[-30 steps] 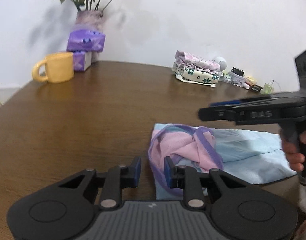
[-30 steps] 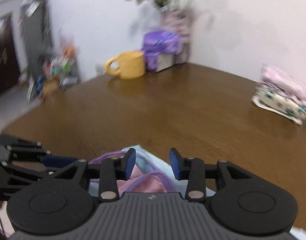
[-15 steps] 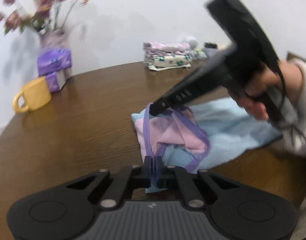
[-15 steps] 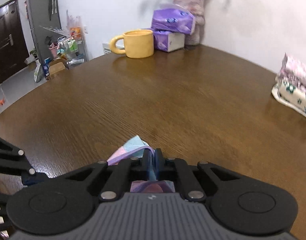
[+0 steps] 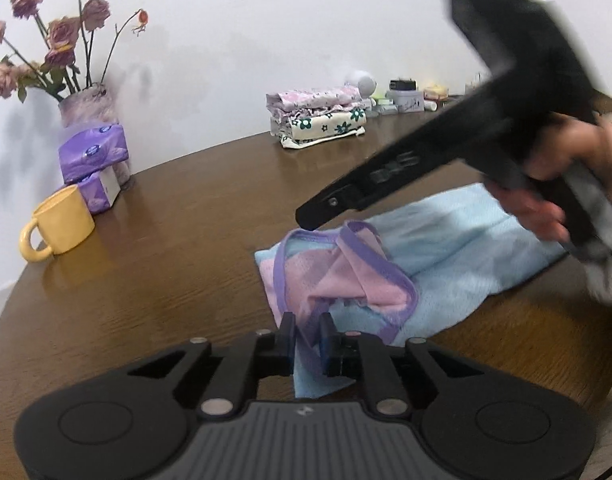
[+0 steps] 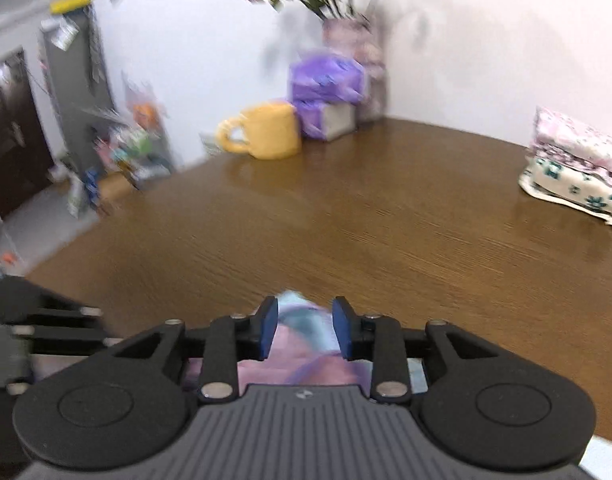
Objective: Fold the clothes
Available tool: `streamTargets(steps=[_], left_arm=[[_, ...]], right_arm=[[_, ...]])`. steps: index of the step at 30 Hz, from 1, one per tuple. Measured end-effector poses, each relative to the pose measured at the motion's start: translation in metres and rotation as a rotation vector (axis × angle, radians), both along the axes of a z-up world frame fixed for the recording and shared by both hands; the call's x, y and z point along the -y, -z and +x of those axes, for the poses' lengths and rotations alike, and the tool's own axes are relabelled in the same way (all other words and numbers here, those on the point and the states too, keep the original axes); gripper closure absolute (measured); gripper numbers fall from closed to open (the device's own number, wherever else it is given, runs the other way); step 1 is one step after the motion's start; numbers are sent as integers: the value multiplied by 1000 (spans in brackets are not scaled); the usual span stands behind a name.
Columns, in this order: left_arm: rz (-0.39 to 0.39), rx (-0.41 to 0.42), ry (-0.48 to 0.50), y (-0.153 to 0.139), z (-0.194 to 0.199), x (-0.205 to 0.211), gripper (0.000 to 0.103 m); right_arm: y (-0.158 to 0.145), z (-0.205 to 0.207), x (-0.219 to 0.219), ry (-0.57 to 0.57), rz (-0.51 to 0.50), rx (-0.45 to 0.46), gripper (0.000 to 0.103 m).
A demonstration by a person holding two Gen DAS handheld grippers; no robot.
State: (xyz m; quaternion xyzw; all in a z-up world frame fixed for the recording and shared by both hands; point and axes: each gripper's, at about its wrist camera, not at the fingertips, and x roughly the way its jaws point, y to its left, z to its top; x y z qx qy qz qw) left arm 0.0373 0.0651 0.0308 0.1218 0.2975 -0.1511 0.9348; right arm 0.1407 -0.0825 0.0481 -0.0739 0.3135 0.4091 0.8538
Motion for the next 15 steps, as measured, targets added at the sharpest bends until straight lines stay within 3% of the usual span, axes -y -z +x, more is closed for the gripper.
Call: streamTargets(steps=[2,7,10,15], left_arm=[[9,-6,15,1,3,1,92],[15,-16,54,4,2,6,89],[-46,-32,29,-1,1,-9,87],[-170,-62,-53,-7,5,-39,82]], right_arm=[[-5,-11,-2,-27,36,8,73],[16,-10,-26,-38,-94,-10,89],[26,-15,-26,-13,-144,13,89],[29,-19,-19,-6,-112,15,89]])
